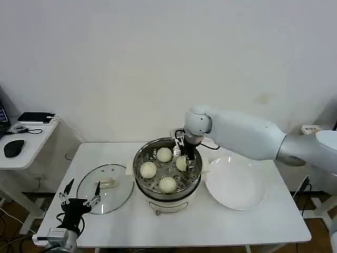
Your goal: Take steamed baozi put them in steamer then cover it.
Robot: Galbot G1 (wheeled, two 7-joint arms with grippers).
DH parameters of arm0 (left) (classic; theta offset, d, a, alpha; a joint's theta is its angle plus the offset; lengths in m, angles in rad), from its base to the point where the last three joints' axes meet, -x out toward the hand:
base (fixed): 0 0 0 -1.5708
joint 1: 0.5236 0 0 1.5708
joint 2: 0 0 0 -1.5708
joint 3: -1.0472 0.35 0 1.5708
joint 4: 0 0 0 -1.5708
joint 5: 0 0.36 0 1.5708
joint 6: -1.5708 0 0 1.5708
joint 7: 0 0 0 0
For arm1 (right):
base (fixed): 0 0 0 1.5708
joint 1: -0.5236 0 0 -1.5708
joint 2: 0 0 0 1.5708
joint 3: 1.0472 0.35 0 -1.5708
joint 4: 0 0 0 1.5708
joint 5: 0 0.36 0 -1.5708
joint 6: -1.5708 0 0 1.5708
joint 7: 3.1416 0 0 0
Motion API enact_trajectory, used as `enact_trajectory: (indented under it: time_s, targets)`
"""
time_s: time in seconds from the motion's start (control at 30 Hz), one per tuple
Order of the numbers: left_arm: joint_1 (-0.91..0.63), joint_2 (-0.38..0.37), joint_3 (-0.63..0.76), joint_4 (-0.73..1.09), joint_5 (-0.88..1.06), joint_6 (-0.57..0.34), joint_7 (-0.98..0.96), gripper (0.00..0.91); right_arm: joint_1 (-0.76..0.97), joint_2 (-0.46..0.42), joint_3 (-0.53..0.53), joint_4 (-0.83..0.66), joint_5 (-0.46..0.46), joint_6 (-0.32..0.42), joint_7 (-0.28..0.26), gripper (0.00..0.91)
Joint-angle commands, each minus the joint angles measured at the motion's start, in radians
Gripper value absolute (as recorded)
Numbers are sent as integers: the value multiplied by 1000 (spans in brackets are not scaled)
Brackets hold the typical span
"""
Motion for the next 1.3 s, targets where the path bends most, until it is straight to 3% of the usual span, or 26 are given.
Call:
enact_trajectory:
  time_s: [0.03, 0.1, 0.23, 0.37, 0.4, 0.53, 0.7, 0.8, 0.87, 0.9, 0.93, 1.0, 1.07, 1.1, 1.2, 1.3]
  targets:
    - [1, 2, 0, 2, 0, 1, 1, 907, 16, -60, 55, 48, 36, 5, -1, 907]
    - [1, 1, -2, 2, -1, 1, 2, 907, 19, -89, 84, 66, 43, 21, -11, 907]
    - [4, -1, -7, -4, -5, 2, 5, 907, -34, -149, 283, 85, 77, 27, -2, 907]
    - [7, 0, 0, 5, -12, -9, 2, 907, -139, -168, 559, 99, 132, 71, 134, 907]
    - [9, 2, 3, 16, -11, -12, -1, 907, -158, -164, 620, 101, 144, 123, 200, 907]
    - [27, -3, 12, 21, -5, -21, -6, 907, -242, -161, 768, 135, 295, 189, 459, 907]
    - [50, -7, 16, 4, -4, -23, -4, 907, -431, -207, 1019, 228, 322, 225, 592, 907]
    - [58, -10, 19, 6, -3, -25, -5, 907, -532, -235, 1104, 301, 323, 240, 682, 907]
    - [60, -9, 21, 8, 2, -25, -5, 907, -625, -251, 1165, 365, 327, 243, 755, 907]
    - [58, -6, 22, 10, 3, -26, -4, 907, -690, -261, 1213, 395, 337, 250, 831, 907]
    - [56, -4, 22, 13, 5, -26, -4, 907, -732, -265, 1253, 422, 340, 260, 863, 907]
    - [51, -2, 20, 19, 4, -26, -5, 907, -864, -283, 1328, 491, 357, 268, 885, 907]
    - [46, -2, 19, 29, 3, -28, -6, 907, -950, -305, 1364, 543, 356, 301, 932, 907]
    - [40, 0, 20, 37, 3, -29, -7, 907, -1030, -311, 1409, 579, 349, 347, 983, 907]
    - [27, 5, 25, 52, 5, -28, -8, 907, -1213, -288, 1493, 629, 339, 376, 1037, 907]
    - [13, 6, 31, 55, 14, -29, 3, 907, -1436, -205, 1620, 667, 320, 450, 1096, 907]
